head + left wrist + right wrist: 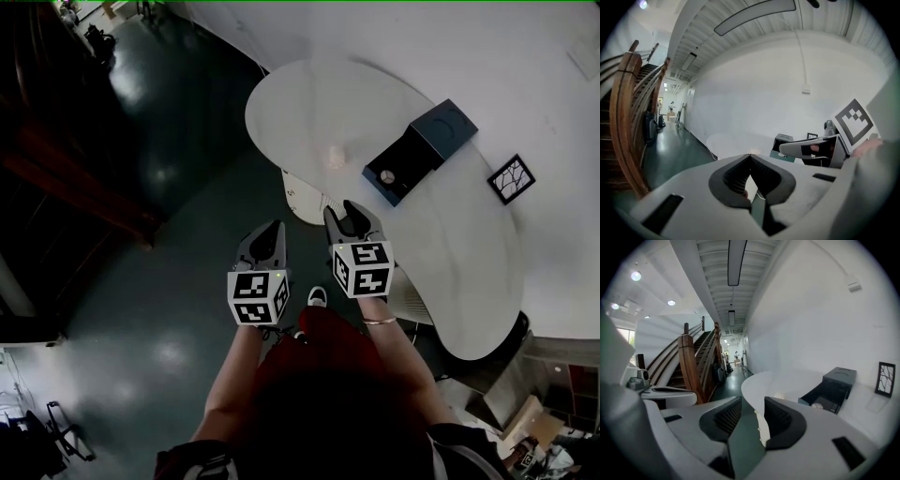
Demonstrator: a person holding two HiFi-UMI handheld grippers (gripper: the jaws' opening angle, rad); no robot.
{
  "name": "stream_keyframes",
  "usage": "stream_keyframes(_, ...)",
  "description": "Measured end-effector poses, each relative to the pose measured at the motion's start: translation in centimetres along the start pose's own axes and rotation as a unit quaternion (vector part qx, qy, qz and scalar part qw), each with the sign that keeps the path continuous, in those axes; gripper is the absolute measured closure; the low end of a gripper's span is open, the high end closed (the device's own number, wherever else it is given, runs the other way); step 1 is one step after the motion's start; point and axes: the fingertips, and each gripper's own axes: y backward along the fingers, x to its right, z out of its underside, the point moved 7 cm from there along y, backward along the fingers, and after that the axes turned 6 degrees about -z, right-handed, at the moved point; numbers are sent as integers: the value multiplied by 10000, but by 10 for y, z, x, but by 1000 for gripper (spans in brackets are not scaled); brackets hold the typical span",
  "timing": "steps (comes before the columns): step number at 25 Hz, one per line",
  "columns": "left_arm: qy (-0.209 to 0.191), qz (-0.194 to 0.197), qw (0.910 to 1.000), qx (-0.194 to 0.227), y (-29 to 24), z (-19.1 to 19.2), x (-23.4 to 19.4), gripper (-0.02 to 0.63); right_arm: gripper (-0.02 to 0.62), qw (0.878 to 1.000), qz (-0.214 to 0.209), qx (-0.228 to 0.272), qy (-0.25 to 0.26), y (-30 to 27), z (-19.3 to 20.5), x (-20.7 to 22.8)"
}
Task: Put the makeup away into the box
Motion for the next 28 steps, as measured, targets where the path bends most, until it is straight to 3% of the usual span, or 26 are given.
stream_keyframes(12, 87, -123, 9998, -87, -82, -26, -11, 583, 409, 9988, -63, -474, -50, -72, -13, 46)
stream_keyframes(28, -123, -151, 9997, -132, -132, -51, -20, 583, 356, 9935, 512, -973, 293, -131, -27, 78)
